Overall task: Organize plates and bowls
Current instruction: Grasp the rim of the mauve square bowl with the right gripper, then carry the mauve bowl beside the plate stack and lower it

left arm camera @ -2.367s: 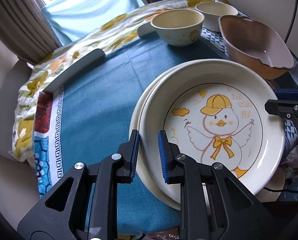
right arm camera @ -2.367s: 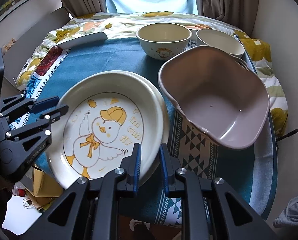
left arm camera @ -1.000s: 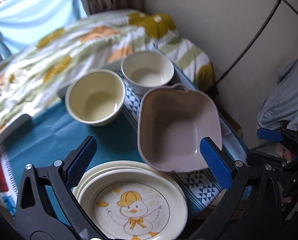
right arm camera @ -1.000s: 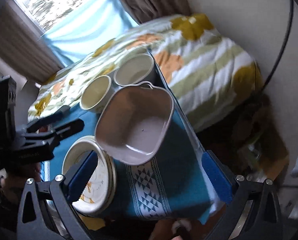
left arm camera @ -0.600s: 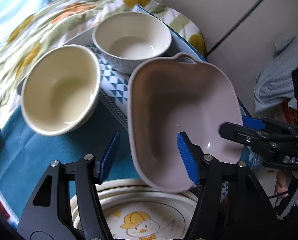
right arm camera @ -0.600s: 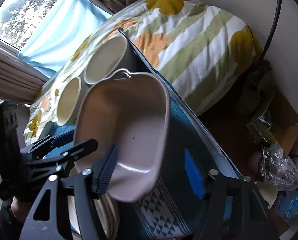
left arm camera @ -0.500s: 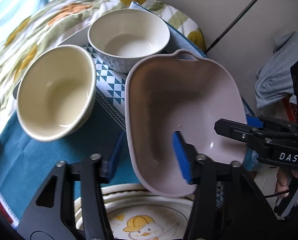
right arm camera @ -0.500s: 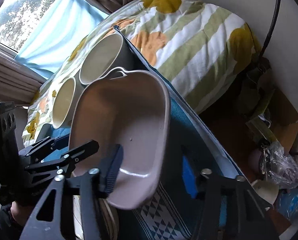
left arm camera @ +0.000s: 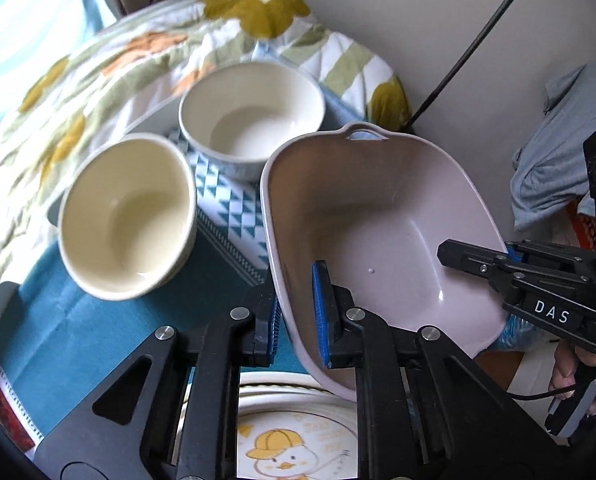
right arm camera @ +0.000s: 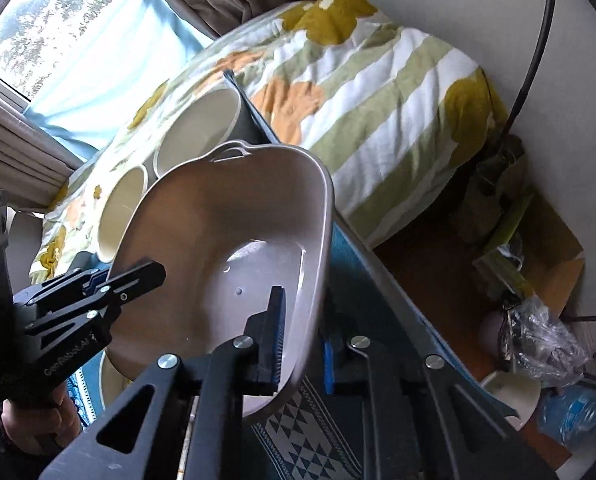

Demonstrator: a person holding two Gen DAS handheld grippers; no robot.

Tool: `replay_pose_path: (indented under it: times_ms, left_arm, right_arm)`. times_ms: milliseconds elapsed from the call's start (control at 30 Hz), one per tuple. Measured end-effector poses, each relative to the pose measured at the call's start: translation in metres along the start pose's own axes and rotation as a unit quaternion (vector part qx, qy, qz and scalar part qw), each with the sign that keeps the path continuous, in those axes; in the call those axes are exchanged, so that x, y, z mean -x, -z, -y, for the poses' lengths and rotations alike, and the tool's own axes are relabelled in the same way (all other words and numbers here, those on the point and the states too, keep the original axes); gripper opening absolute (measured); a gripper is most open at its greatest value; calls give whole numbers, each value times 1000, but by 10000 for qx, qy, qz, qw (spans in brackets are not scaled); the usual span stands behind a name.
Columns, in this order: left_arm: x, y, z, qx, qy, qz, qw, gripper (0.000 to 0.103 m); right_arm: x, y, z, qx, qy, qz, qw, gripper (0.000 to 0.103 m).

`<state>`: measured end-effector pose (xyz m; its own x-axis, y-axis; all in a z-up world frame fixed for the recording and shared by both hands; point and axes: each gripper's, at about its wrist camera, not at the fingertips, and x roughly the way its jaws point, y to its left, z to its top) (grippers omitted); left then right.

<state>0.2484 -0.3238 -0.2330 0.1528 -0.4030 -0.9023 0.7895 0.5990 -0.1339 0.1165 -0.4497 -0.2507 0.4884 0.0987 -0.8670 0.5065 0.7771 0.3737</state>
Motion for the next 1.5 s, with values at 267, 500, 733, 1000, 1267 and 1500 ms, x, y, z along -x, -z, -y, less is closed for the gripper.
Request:
replay_pose_path:
  times_ms: [267,500,733,1000,1267,1500]
  left_arm:
    - [77,12,18,492,-326,700,9958,13]
    - [152,62,3,1390,-844,1256,9787,13]
    - [209,141,-35,2350,-1482,1413,9502,13]
    - [234,235,-101,3119,-1778,1291,9244,13]
    - [211,322,-171,3324,-1633,939,9241,13]
    - [176,359,-208,3126,-1536,733,9345,13]
  right_arm:
    - [61,-1,-24,673,-236,373,9968,14]
    - [101,8,-77,1667,-697,509,9822,14]
    - [95,50,-154,2526,-1339,155,9582,14]
    - [50,115,-237,3086,-1607,-383,9367,14]
    - [-18,178,-290,3106,-1491,-705,9361,14]
    - [-62,219,-305,2952,-1271,-770,9438,14]
